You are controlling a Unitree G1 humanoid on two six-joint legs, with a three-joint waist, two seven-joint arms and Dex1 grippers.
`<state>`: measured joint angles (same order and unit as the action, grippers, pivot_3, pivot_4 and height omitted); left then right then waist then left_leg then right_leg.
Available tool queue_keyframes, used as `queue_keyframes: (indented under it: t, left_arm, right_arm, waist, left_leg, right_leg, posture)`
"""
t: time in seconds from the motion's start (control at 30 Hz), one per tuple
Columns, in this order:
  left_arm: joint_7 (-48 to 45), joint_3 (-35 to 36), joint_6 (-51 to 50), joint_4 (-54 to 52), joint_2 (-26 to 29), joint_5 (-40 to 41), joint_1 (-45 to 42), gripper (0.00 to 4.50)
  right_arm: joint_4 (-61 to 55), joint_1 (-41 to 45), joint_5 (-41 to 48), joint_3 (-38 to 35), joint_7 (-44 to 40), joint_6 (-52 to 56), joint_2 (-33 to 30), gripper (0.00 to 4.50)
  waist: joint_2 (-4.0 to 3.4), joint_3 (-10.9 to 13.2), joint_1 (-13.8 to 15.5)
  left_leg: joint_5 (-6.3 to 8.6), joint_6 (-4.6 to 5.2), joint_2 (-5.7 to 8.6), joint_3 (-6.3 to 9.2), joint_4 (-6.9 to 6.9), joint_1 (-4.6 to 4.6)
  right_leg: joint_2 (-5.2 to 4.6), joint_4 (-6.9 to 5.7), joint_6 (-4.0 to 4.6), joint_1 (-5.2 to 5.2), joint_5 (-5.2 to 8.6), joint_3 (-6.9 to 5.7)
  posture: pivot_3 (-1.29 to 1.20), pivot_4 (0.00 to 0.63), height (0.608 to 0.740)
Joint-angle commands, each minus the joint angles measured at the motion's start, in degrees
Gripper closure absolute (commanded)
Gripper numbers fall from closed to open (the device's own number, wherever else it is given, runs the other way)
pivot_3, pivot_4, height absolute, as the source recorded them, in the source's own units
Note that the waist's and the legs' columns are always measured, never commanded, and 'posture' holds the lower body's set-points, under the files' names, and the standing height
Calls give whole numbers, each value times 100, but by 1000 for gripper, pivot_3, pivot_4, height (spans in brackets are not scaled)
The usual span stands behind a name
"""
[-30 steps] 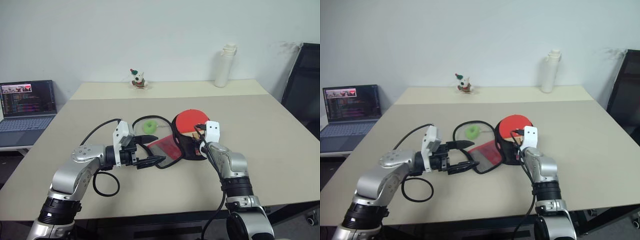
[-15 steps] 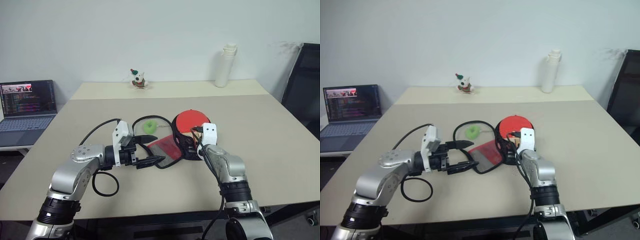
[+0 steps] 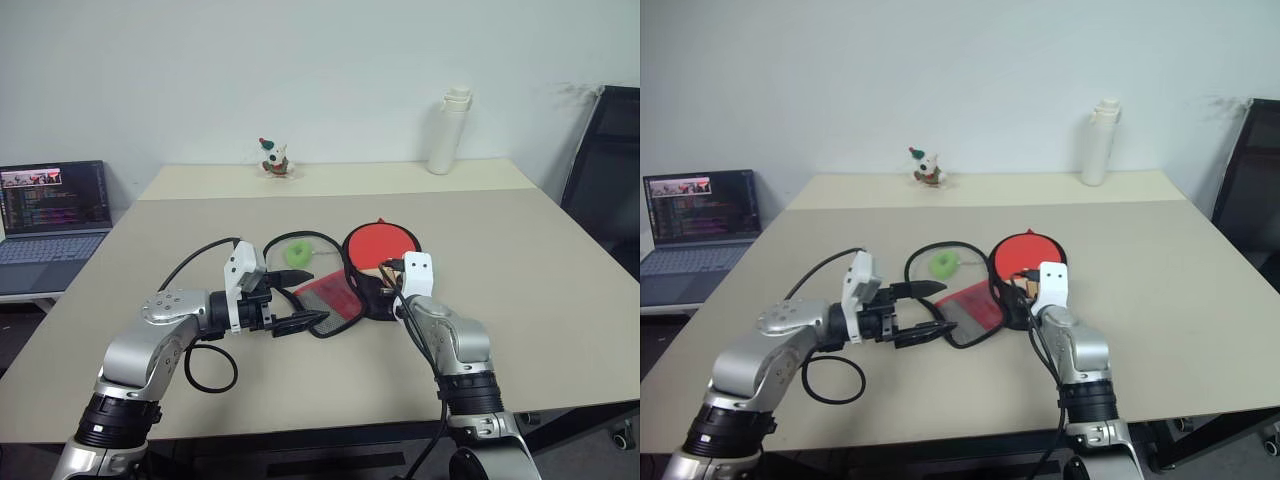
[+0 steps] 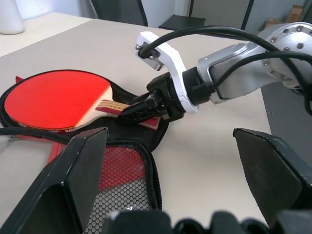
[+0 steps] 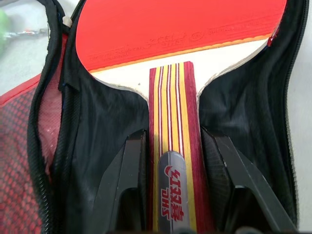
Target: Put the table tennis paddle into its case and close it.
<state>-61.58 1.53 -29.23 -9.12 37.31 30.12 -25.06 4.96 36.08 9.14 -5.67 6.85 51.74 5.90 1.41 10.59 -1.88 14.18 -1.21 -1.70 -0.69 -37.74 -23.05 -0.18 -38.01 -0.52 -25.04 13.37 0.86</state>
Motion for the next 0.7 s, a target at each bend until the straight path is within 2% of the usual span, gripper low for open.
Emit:
queue_keyframes:
  t: [0.03,0.23,0.53,0.63,0.7]
  left_arm:
    - [-17,86,123,-43,31,33,-52,0]
    - [-22,93,119,-56,45,23,-41,0]
    - [168,186,133,1,-5,32,-92,0]
    - [240,196,134,0,10,24,-63,0]
    - [316,226,154,70,66,-43,-38,0]
  right_arm:
    - [-270,-61,7,43,85,-4,128,3263]
    - [-248,-71,49,-10,86,-97,175,3262]
    - [-521,24,148,102,-82,-74,156,333]
    - [-1064,35,359,132,-347,258,31,333]
    - [-1651,0,628,231,-799,649,-268,333]
  waist:
    - [0,0,0]
    - [0,0,-1]
    - [1,0,-1]
    - [0,0,1]
    - [0,0,1]
  left_leg:
    - [0,0,0,0,0,0]
    - [0,0,0,0,0,0]
    - [0,0,0,1,0,0]
    - [0,0,0,1,0,-1]
    - [0,0,-2,2,0,-2]
  right_leg:
    - [0,0,0,0,0,0]
    - [0,0,0,0,0,0]
    - [-1,0,0,1,0,-1]
    - [-1,1,0,-1,0,0]
    - [-1,1,0,-1,0,-1]
  posture:
    - [0,150,740]
    - [0,150,740]
    - [0,150,740]
    - [0,150,740]
    - [0,150,740]
